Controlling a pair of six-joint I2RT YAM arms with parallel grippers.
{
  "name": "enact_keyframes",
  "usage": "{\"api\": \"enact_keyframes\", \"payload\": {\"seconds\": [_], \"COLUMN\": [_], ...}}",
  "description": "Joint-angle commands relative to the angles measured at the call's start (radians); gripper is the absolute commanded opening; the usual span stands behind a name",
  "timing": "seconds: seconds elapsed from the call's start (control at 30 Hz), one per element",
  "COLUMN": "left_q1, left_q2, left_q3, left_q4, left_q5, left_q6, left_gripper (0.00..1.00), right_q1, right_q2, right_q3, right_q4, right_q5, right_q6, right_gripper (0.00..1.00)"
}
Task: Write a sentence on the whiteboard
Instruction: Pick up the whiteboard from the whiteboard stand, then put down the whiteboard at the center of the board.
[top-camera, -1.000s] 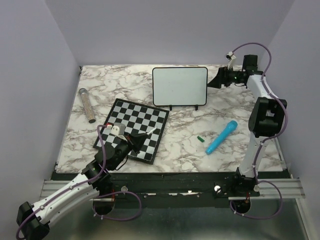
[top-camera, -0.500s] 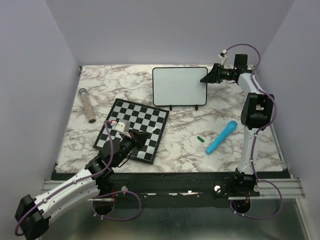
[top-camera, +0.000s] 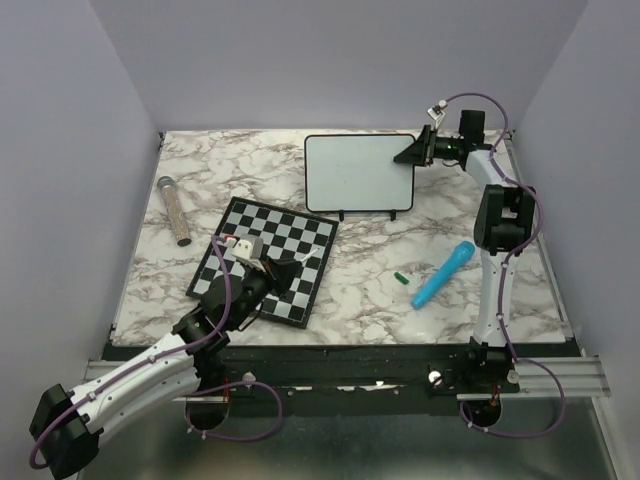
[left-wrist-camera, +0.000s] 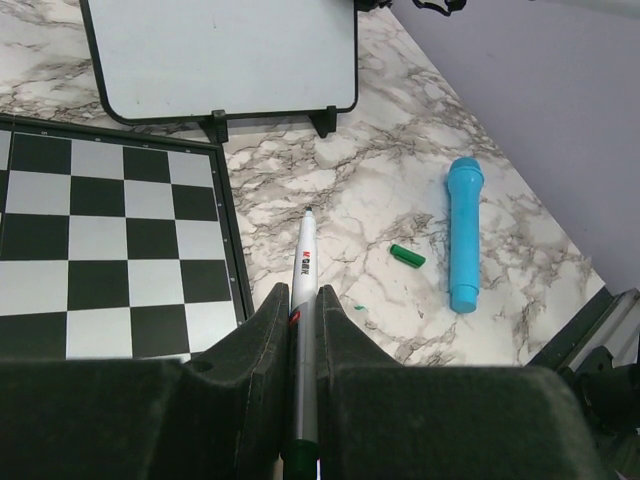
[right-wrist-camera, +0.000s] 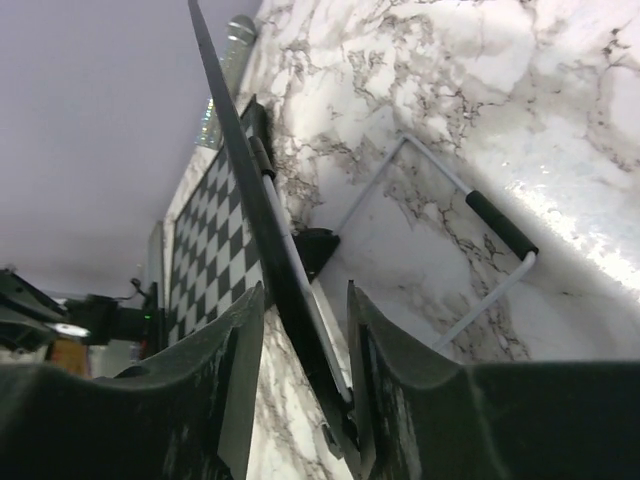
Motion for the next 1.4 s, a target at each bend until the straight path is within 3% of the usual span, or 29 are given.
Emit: {"api": "enact_keyframes", "payload": {"seconds": [0.0, 0.2, 0.23, 0.33, 0.37, 0.43, 0.47, 0.5, 0.57, 0.6, 0.63, 0.9, 1.37], "left_q1": [0.007, 0.005, 0.007, 0.007, 0.005, 0.007, 0.007, 0.007, 0.007, 0.007, 0.007, 0.007, 0.007], "left_q2": [0.008, 0.016, 0.014, 0.008, 0.005, -0.001, -0.004, -0.006, -0.015, -0.017, -0.024, -0.067, -0.175], "left_q3": [0.036, 0.045, 0.045, 0.047, 0.047, 0.045, 0.045, 0.042, 0.042, 0.041, 0.041, 0.059, 0.128], "left_q4": [0.018, 0.014, 0.009, 0.005, 0.005, 0.003, 0.000, 0.002, 0.000, 0.002, -0.003, -0.043, -0.167], "left_q5": [0.024, 0.036, 0.036, 0.039, 0.041, 0.042, 0.044, 0.044, 0.044, 0.045, 0.044, 0.042, 0.041], "left_q6": [0.010, 0.007, 0.007, 0.006, 0.004, 0.003, 0.000, -0.005, -0.006, -0.010, -0.010, -0.011, 0.006], "left_gripper": [0.00, 0.00, 0.00, 0.00, 0.00, 0.00, 0.00, 0.00, 0.00, 0.00, 0.00, 0.00, 0.00], "right_q1": [0.005, 0.005, 0.005, 0.004, 0.004, 0.001, -0.001, -0.005, -0.009, -0.012, -0.013, -0.013, -0.015], "right_q2": [0.028, 0.006, -0.012, -0.047, -0.058, -0.082, -0.081, -0.075, -0.032, -0.024, -0.024, -0.147, -0.536], "right_q3": [0.030, 0.013, -0.004, -0.047, -0.070, -0.158, -0.177, -0.182, -0.138, -0.125, -0.124, -0.240, -0.866], "right_q4": [0.086, 0.182, 0.199, 0.360, 0.427, 0.779, 0.925, 1.207, 1.439, 1.589, 1.628, 1.653, 1.673], "right_q5": [-0.091, -0.142, -0.140, -0.171, -0.182, -0.200, -0.202, -0.200, -0.197, -0.182, -0.176, -0.136, -0.064], "right_q6": [0.074, 0.092, 0.102, 0.187, 0.292, 0.478, 0.699, 0.817, 1.118, 1.190, 1.230, 1.211, 0.998], "right_gripper": [0.40, 0.19, 0.01, 0.00, 0.01, 0.01, 0.00, 0.00, 0.01, 0.01, 0.00, 0.00, 0.01]}}
